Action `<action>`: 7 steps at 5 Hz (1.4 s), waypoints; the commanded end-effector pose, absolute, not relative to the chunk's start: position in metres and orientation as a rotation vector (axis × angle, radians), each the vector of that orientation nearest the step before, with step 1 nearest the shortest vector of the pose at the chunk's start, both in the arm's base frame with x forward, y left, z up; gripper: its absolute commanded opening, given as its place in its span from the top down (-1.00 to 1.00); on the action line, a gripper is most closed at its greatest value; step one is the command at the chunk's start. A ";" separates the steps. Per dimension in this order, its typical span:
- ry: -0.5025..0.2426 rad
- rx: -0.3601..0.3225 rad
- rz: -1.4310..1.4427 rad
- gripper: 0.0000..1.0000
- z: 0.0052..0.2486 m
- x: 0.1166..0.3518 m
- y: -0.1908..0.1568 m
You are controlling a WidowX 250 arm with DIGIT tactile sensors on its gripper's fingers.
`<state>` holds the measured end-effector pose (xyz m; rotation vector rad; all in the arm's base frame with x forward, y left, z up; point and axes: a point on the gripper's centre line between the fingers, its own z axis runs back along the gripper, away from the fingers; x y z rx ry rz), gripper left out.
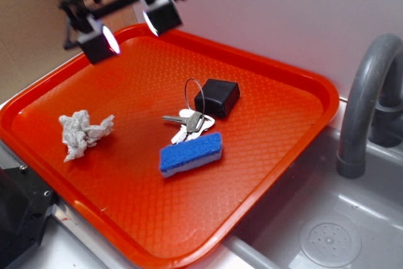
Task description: Grab the silver keys.
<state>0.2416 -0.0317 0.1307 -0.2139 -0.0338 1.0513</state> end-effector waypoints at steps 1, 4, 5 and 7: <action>-0.074 -0.170 1.072 -1.00 0.101 0.288 -0.041; -0.065 -0.104 1.054 -1.00 0.065 0.307 -0.055; -0.055 -0.085 1.019 1.00 0.058 0.311 -0.059; -0.047 -0.101 1.012 1.00 0.060 0.310 -0.057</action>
